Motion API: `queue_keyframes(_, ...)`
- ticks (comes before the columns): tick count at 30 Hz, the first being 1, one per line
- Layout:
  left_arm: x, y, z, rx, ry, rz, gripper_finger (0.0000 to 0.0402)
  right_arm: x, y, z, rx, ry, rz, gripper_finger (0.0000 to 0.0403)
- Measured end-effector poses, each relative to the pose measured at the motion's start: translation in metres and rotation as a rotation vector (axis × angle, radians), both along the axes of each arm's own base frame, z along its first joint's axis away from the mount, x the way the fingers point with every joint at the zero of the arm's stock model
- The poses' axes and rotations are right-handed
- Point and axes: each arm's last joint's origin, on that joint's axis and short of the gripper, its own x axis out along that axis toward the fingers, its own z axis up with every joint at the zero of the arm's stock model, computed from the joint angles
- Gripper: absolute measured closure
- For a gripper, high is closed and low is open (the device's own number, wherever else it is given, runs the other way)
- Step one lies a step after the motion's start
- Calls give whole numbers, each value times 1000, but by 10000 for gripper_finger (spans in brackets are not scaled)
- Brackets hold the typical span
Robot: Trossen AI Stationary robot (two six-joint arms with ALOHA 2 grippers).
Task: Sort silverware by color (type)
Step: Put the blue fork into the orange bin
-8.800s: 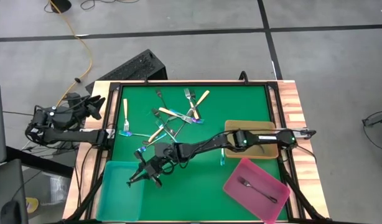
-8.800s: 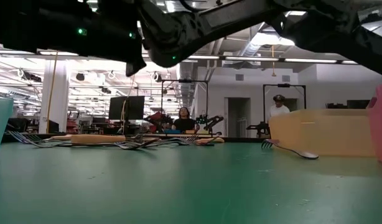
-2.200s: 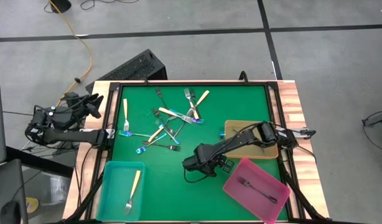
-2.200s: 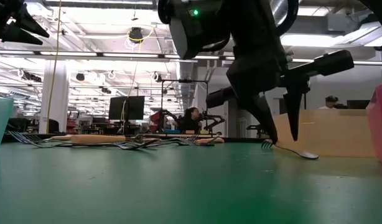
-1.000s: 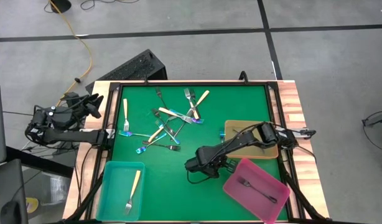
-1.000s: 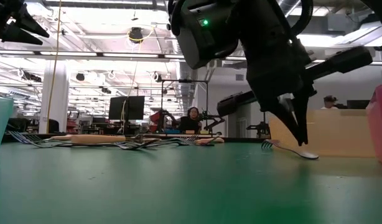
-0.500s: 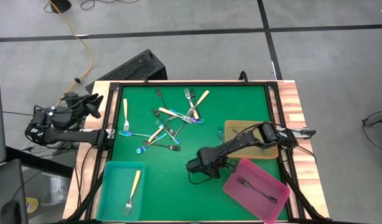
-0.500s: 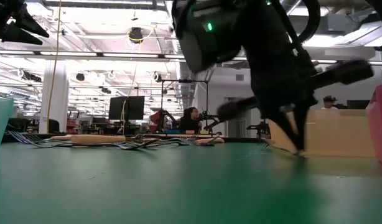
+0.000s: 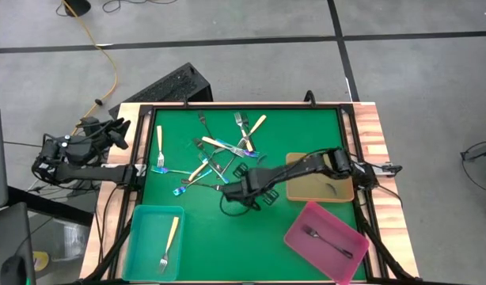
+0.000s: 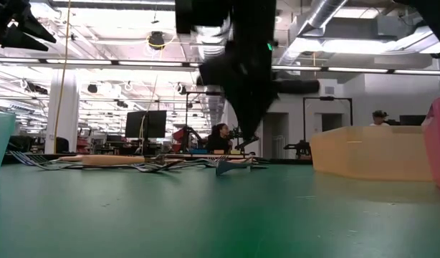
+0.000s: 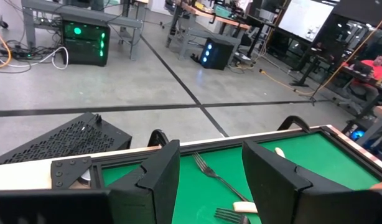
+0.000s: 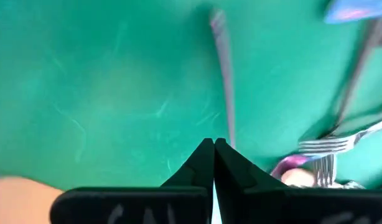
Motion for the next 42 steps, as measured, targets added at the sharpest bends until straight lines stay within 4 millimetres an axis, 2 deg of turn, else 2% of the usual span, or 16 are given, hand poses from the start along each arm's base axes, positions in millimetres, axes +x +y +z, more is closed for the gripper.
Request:
queue_keyframes(4, 0, 0, 0, 0, 0, 0, 243, 2, -11, 41, 137, -119, -30, 375)
queue_keyframes(8, 0, 0, 0, 1, -1, 3, 243, -3, -37, 75, 343, -238, -127, 373)
queue_keyframes(11, 0, 0, 0, 1, -1, 3, 243, -7, -59, 84, 406, -256, -204, 360)
queue_keyframes(15, 0, 0, 0, 1, -1, 3, 243, -10, -82, 84, 399, -241, -239, 322)
queue_keyframes(18, 0, 0, 0, 1, -1, 2, 243, -11, -89, 77, 392, -224, -230, 279)
queue_keyframes(22, 0, 0, 0, -1, 0, -2, 243, -8, -91, 58, 383, -232, -181, 220)
queue_keyframes(26, 0, 0, 0, -1, 0, -2, 243, -8, -90, 42, 376, -213, -135, 183)
queue_keyframes(35, 0, 0, 0, -1, 0, -3, 243, -18, -95, 2, 358, -127, -17, 190)
queue_keyframes(42, 0, 0, 0, -1, 1, -3, 243, -20, -111, -19, 340, -165, 9, 196)
